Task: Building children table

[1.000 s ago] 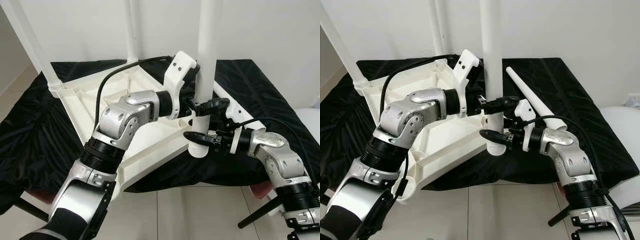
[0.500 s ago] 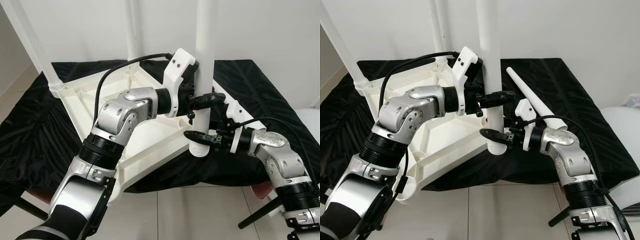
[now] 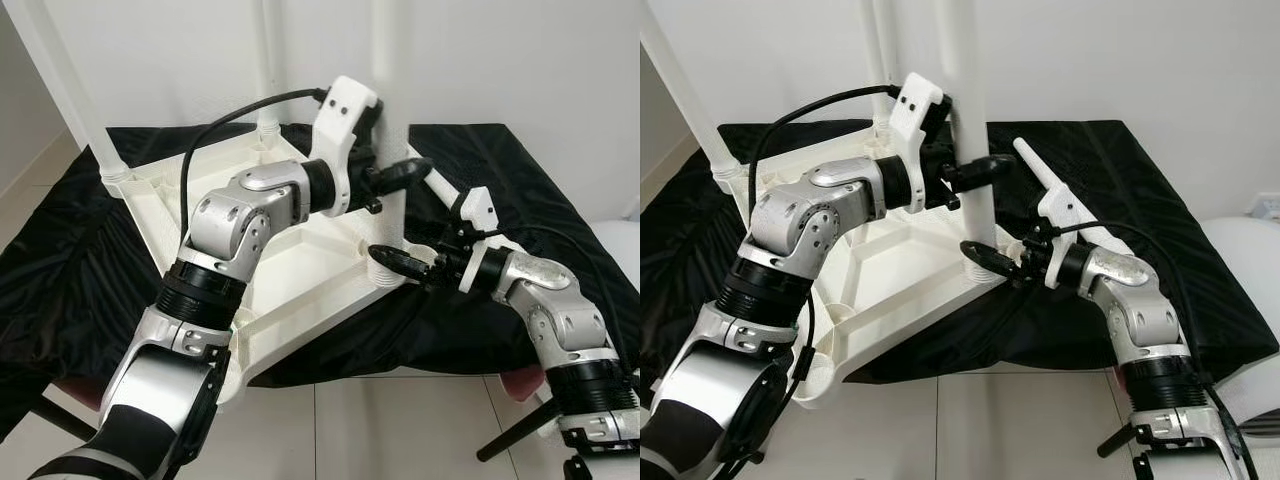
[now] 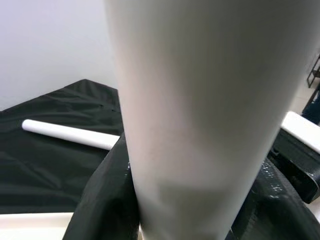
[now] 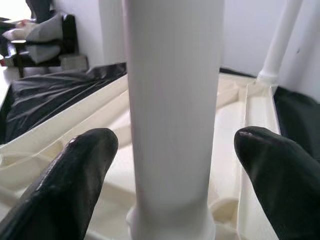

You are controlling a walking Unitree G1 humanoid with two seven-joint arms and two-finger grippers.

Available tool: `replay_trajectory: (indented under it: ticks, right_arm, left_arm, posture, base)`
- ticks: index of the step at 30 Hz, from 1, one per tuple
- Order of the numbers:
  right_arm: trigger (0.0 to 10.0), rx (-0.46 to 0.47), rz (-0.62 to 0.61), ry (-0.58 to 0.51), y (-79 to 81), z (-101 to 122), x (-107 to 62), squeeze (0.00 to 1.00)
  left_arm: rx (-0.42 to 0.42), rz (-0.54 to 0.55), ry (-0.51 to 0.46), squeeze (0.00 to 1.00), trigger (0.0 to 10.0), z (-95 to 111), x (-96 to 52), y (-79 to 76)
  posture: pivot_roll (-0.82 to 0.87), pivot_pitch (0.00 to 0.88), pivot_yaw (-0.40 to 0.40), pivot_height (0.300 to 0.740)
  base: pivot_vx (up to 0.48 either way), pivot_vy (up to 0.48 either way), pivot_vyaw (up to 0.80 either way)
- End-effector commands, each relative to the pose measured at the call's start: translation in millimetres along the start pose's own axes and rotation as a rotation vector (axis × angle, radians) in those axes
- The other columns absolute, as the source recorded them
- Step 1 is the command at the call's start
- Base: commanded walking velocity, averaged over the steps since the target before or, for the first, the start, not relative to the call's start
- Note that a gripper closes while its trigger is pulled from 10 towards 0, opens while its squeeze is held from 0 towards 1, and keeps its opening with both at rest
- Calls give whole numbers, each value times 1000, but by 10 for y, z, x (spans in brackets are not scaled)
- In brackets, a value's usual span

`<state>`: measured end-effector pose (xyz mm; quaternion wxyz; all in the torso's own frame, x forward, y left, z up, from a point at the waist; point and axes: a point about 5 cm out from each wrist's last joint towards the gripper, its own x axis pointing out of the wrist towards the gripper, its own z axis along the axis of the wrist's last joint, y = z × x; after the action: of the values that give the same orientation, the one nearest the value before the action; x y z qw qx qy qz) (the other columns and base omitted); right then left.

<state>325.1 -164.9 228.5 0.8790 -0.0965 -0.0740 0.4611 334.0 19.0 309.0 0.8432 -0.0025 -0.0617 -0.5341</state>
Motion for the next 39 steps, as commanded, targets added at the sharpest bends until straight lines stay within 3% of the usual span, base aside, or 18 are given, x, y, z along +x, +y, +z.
replay_trajectory:
  ticks: [1,10,11,12,16,20,32,39]
  right_arm:
    - [10000,-8,-37,-20,-35,28,5,1000]
    - [10000,15,-124,-72,22,40,112,1000]
    - [10000,16,-146,-73,46,29,144,600]
    - [10000,19,-168,-72,82,18,186,0]
    - [10000,22,-190,-71,119,9,229,0]
    - [10000,-5,-239,-50,293,-48,388,0]
    - [10000,26,-474,-1,366,-92,542,0]
    - [10000,42,-547,-45,364,60,544,0]
  left_arm:
    - [43,22,-29,0,10000,104,14,9]
    - [36,80,-31,0,10000,86,-7,56]
    - [36,87,-32,0,10000,89,-10,57]
    - [43,96,-32,0,10000,91,-12,58]
    - [52,106,-33,0,10000,92,-13,60]
    - [87,151,-32,0,10000,98,35,58]
    - [134,192,-30,0,10000,122,55,80]
    - [149,207,-9,0,10000,66,42,120]
  posture:
    - [-77,0,21,740]
    - [-75,0,19,740]
    - [-73,0,18,740]
    - [-70,3,15,740]
    - [-70,3,15,740]
    - [-67,11,12,740]
    - [-62,42,14,740]
    - [-66,44,18,740]
  base:
    - [0,0,0]
    - [0,0,0]
    - [0,0,0]
    - [0,0,0]
    - [0,0,0]
    - [0,0,0]
    - [0,0,0]
    - [0,0,0]
